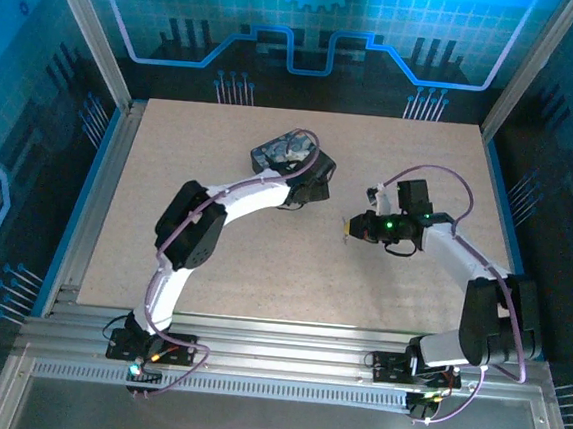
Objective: Unlock the padlock with the key
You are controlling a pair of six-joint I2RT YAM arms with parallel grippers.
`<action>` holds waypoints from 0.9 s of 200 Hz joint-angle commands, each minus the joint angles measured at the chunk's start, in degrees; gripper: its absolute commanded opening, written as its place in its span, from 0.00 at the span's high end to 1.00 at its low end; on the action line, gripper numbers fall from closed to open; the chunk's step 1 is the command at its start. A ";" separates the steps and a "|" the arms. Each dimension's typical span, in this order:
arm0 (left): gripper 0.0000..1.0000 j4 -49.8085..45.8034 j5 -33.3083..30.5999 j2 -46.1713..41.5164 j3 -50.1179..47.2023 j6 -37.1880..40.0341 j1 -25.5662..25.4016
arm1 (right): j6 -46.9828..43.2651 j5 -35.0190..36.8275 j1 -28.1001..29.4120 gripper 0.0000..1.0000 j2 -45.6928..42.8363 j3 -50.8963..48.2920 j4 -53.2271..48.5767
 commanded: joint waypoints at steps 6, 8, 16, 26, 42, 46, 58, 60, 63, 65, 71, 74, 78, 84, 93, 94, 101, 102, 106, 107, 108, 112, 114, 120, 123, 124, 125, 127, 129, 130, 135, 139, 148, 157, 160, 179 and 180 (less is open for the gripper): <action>0.21 -6.07 -6.50 4.22 7.03 -6.23 -0.01 | 0.21 -0.16 -1.26 1.00 -0.44 -0.02 -0.69; 0.22 -6.34 -6.71 4.54 7.38 -6.45 0.03 | 0.14 -0.21 -1.29 1.00 -0.39 0.01 -0.67; 0.22 -7.51 -7.07 5.55 8.88 -7.23 0.10 | 0.28 -0.68 -1.74 1.00 -0.50 0.02 -0.33; 0.23 -8.04 -6.98 6.69 10.00 -7.80 0.25 | 0.45 -1.20 -2.05 1.00 -0.59 -0.08 0.35; 0.26 -7.72 -6.12 8.36 11.37 -8.72 0.69 | 0.66 -2.48 -2.21 1.00 -0.53 -0.32 1.21; 0.27 -7.74 -5.92 8.79 11.76 -8.94 0.83 | 0.66 -2.73 -2.26 1.00 -0.40 -0.33 1.33; 0.30 -8.57 -5.87 10.25 13.43 -9.52 1.02 | 0.56 -3.26 -2.25 1.00 -0.30 -0.38 1.51; 0.30 -8.79 -6.03 10.44 13.79 -9.60 1.06 | 0.56 -3.30 -2.26 1.00 -0.29 -0.41 1.53; 0.31 -8.88 -6.22 10.66 14.34 -9.48 0.99 | 0.47 -3.44 -2.27 1.00 -0.34 -0.42 1.60; 0.31 -8.86 -6.22 10.83 14.55 -9.40 0.96 | 0.43 -3.61 -2.27 1.00 -0.35 -0.53 1.61; 0.32 -9.17 -6.51 11.20 15.34 -9.30 0.93 | 0.39 -3.85 -2.32 1.00 -0.37 -0.58 1.69; 0.32 -9.42 -6.61 11.43 15.65 -9.36 0.91 | 0.30 -4.01 -2.29 1.00 -0.35 -0.65 1.71; 0.33 -9.95 -6.58 11.64 16.17 -9.48 0.93 | 0.22 -4.31 -2.37 1.00 -0.43 -0.66 1.77; 0.33 -10.96 -6.51 12.06 17.02 -9.84 0.95 | 0.20 -4.63 -2.36 1.00 -0.44 -0.68 1.87; 0.34 -12.88 -6.39 12.78 18.49 -10.19 0.99 | 0.08 -4.97 -2.50 1.00 -0.44 -0.91 1.96; 0.34 -13.16 -6.38 12.86 18.71 -10.35 1.02 | 0.10 -4.99 -2.47 1.00 -0.48 -0.93 1.97; 0.35 -15.49 -6.08 13.54 20.09 -11.38 1.04 | 0.20 -5.16 -2.50 1.00 -0.58 -1.01 2.10; 0.35 -15.82 -6.01 13.63 20.26 -11.56 1.13 | 0.20 -5.17 -2.51 1.00 -0.60 -1.02 2.13; 0.36 -16.87 -5.69 13.95 20.77 -12.18 1.20 | 0.18 -5.34 -2.54 1.00 -0.67 -1.12 2.29; 0.36 -17.04 -5.59 14.01 20.81 -12.35 1.16 | 0.24 -5.35 -2.58 1.00 -0.68 -1.07 2.31; 0.36 -17.12 -5.50 14.04 20.84 -12.53 1.24 | 0.22 -5.35 -2.60 1.00 -0.74 -1.14 2.36; 0.37 -17.51 -5.18 14.11 20.86 -13.06 1.22 | 0.25 -5.49 -2.69 1.00 -0.78 -1.16 2.53; 0.37 -17.66 -5.00 14.15 20.73 -13.30 1.24 | 0.35 -5.66 -2.66 1.00 -0.83 -1.26 2.62; 0.39 -17.94 -4.73 14.08 20.18 -14.37 1.22 | 0.44 -5.80 -2.73 1.00 -0.80 -1.29 2.90; 0.39 -17.46 -4.71 13.93 19.71 -14.43 1.30 | 0.47 -5.93 -2.76 1.00 -0.81 -1.34 3.04; 0.40 -17.29 -4.70 13.92 19.54 -14.40 1.26 | 0.47 -5.91 -2.78 1.00 -0.80 -1.36 3.08; 0.40 -17.12 -4.75 13.82 19.36 -14.43 1.24 | 0.43 -5.90 -2.74 1.00 -0.80 -1.37 3.10; 0.41 -16.94 -4.78 13.57 19.01 -14.50 1.22 | 0.44 -6.02 -2.76 1.00 -0.75 -1.33 3.22; 0.41 -16.59 -4.85 13.45 18.70 -14.50 1.22 | 0.44 -6.03 -2.78 1.00 -0.76 -1.37 3.25; 0.42 -16.42 -4.82 13.37 18.46 -14.57 1.26 | 0.50 -6.05 -2.74 1.00 -0.73 -1.33 3.27; 0.43 -15.59 -4.95 13.01 17.65 -14.66 1.23 | 0.55 -6.17 -2.74 1.00 -0.62 -1.26 3.41; 0.43 -15.19 -5.28 12.79 17.28 -14.69 1.26 | 0.59 -6.35 -2.73 1.00 -0.61 -1.34 3.50; 0.44 -15.01 -5.87 12.67 17.26 -14.12 1.24 | 0.69 -6.72 -2.76 1.00 -0.51 -1.27 3.80; 0.44 -15.69 -6.49 13.00 18.02 -13.65 1.30 | 0.86 -7.13 -2.78 1.00 -0.53 -1.38 4.12; 0.43 -15.72 -6.45 13.11 18.21 -13.42 1.45 | 0.89 -7.20 -2.79 1.00 -0.54 -1.39 4.23; 0.44 -15.04 -5.26 13.15 17.95 -13.49 2.33 | 0.61 -7.47 -2.83 1.00 -0.63 -1.55 4.52; 0.44 -14.94 -5.20 13.22 17.95 -13.45 2.34 | 0.63 -7.47 -2.81 1.00 -0.67 -1.56 4.52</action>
